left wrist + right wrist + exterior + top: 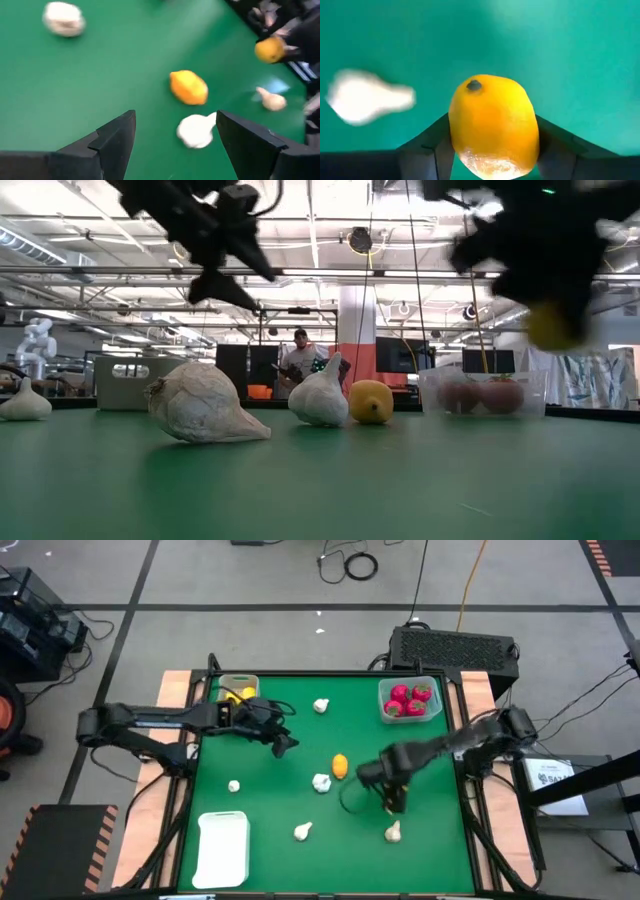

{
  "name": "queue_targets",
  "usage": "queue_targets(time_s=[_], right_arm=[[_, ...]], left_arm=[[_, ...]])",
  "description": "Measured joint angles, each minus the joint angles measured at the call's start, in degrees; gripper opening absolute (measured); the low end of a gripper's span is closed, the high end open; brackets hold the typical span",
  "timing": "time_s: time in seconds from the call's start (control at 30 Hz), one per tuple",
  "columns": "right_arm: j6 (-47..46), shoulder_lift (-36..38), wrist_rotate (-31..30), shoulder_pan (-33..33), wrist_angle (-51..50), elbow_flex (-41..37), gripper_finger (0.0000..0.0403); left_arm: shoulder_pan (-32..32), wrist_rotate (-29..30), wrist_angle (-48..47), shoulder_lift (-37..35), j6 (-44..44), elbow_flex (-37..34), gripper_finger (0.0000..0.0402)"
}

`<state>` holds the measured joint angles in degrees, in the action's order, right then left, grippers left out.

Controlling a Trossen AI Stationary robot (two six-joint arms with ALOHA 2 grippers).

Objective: Sort produce into baskets
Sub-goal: Put the lemon into the gray bin

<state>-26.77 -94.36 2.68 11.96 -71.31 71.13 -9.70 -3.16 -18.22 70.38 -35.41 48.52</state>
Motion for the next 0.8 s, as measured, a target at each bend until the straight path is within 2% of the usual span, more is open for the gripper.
queue_targets(time_s=[0.1, 0.17, 0.3, 0.4, 0.57, 0.8], right_arm=[[4.83, 0.22, -4.26, -5.92, 6.82, 5.85, 0.0217], [7.98, 0.16, -4.68, -10.03, 14.85, 8.59, 0.0217], [12.16, -2.32, -2.92, -17.42, 34.77, 11.45, 0.0213], [13.82, -6.42, 1.82, -21.94, 48.57, 13.16, 0.0209], [13.91, -17.33, 5.85, -26.44, 63.79, 21.54, 0.0208], [11.45, -38.07, 6.71, -28.91, 62.19, 49.5, 0.0208]], left_arm=[[0.35, 5.56, -9.65, -5.21, -0.55, -0.02, 0.0283], [0.75, 10.75, -15.8, -8.51, -2.02, -0.01, 0.0283], [1.36, 20.82, -29.85, -13.93, -7.42, -0.03, 0.0283], [1.59, 25.42, -39.85, -16.51, -13.53, -0.03, 0.0283], [0.84, 25.81, -52.1, -17.82, -20.66, -0.05, 0.0283], [-0.4, 23.52, -57.75, -17.73, -20.9, -0.07, 0.0283]])
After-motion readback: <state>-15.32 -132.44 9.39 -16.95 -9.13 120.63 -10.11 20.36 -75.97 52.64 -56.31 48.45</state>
